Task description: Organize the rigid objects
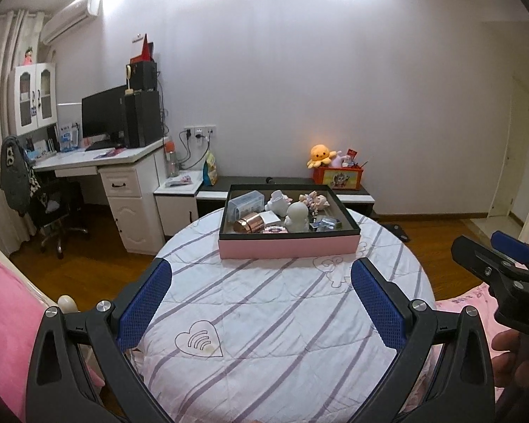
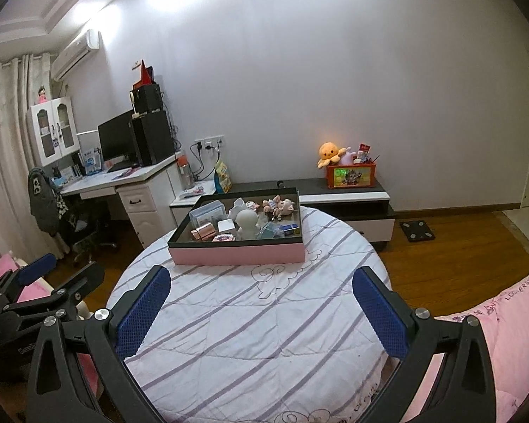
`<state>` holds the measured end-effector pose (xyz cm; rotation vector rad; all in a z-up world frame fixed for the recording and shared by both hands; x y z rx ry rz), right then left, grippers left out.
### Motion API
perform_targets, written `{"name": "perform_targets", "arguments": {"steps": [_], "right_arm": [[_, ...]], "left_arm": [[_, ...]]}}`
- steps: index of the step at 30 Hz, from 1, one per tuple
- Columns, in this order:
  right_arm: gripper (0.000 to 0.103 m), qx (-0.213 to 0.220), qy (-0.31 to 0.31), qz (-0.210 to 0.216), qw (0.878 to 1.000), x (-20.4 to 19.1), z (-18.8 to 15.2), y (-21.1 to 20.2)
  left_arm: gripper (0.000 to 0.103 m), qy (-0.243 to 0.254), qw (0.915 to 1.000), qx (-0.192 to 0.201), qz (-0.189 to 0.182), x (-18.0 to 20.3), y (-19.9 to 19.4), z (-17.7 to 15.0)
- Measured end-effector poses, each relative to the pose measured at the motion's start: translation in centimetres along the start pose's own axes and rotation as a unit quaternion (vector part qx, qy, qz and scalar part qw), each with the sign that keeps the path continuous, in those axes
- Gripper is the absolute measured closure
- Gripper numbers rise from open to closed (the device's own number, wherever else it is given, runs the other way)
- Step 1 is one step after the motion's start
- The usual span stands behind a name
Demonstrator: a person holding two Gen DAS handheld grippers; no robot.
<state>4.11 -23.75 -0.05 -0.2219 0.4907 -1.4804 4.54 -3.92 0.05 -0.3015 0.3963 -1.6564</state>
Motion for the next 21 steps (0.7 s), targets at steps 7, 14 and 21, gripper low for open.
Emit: {"name": "perform_targets", "arguments": {"steps": [7,14,21], "right_arm": [[0.000,0.008,-0.006,0.002,1.000,-0.4,0.0,-0.8],[0.000,0.010,-0.005,0.000,1.000,-0.4,0.0,-1.0],[0.000,0.009,-0.006,-0.002,1.000,-0.5,0.0,-1.0]], "left_arm": [[0.000,-0.007,0.9999,0.010,0.004,-0.2,-1.2,0.2],[0.000,-0.013,0.9998,0.012,0.007,-0.5,-1.5,0.1],[0.000,-0.015,0.9998,0.010,0.012,-0.6,-1.5,0.2]]}}
Point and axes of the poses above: each gripper's, at about its wrist camera, not at the fingertips, and y roughly the way its jaws point, x to its right, z to its top, the point moved 2 cm from there along y, roughly the way its jaws point, and after that the axes turned 3 degrees about y, right-handed, at the moved point
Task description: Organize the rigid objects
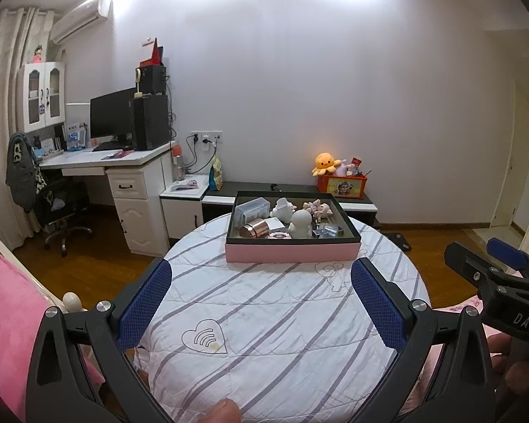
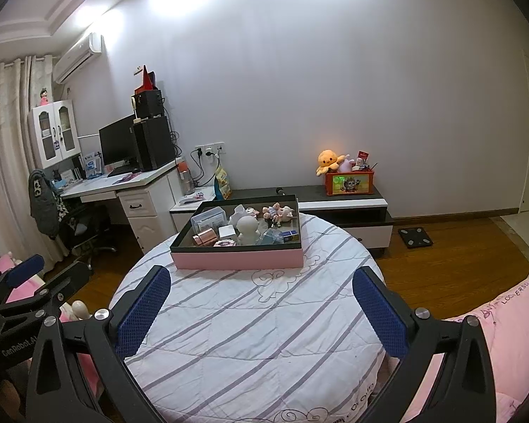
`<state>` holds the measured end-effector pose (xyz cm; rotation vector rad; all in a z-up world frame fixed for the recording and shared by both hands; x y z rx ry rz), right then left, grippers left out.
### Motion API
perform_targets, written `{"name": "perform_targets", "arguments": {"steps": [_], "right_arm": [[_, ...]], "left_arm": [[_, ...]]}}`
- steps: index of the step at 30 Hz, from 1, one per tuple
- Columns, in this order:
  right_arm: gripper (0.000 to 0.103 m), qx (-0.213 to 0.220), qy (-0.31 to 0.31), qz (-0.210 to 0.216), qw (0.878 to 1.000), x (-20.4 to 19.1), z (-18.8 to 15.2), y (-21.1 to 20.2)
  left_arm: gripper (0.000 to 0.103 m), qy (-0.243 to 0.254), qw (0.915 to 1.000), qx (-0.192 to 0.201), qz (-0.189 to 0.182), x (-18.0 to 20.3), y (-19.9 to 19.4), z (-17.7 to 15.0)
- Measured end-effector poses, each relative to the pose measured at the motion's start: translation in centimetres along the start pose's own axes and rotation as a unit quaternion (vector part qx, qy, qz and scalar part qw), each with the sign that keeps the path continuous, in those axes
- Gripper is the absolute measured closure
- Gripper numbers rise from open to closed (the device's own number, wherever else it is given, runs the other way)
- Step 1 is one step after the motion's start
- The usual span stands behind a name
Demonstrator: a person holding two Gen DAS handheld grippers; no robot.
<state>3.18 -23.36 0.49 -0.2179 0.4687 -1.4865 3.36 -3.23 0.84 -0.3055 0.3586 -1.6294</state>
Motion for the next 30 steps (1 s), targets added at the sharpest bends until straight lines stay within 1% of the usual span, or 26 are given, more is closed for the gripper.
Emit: {"name": "perform_targets", "arguments": {"steps": [8,12,19,26,30], "right_arm": [[0.000,-0.003,-0.003,0.003,1.000,0.0,-0.1,0.1],[0.000,-0.004,-0.004,0.003,1.000,0.0,-0.1,0.1],[0.000,-0.006,-0.006,0.003,1.000,-0.2,-0.1,0.1],[0.000,-0.008,-0.008,0.002,1.000,-0.3,-0.2,0.1],[0.000,-0.009,-0.008,0.003,1.000,-0.4,-0.2,0.2]], "left_arm": [[0.000,-0.011,0.9998,-0.015,-0.001,-0.5,0.7,0.0],[0.000,0.001,0.9998,-0.009,0.018,-0.3,0.6,0.0],[0.000,-0.011,0.9998,-0.010,0.010,-1.0,0.4,-0.1],[0.000,-0.011,0.9999,0.001,0.012,-1.4,-0.1,0.0],[0.000,-0.015,0.9999,0.004,0.006,-1.5,-0.3,0.1]]}}
Point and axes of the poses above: each gripper's, at about its wrist camera, not at the fingertips, and y roughly the way its jaws point, x to its right, z to its top, the point moved 2 cm from there along y, roughly the way its jaws point, and after that the axes turned 3 degrees about y, right-handed, at the moved point
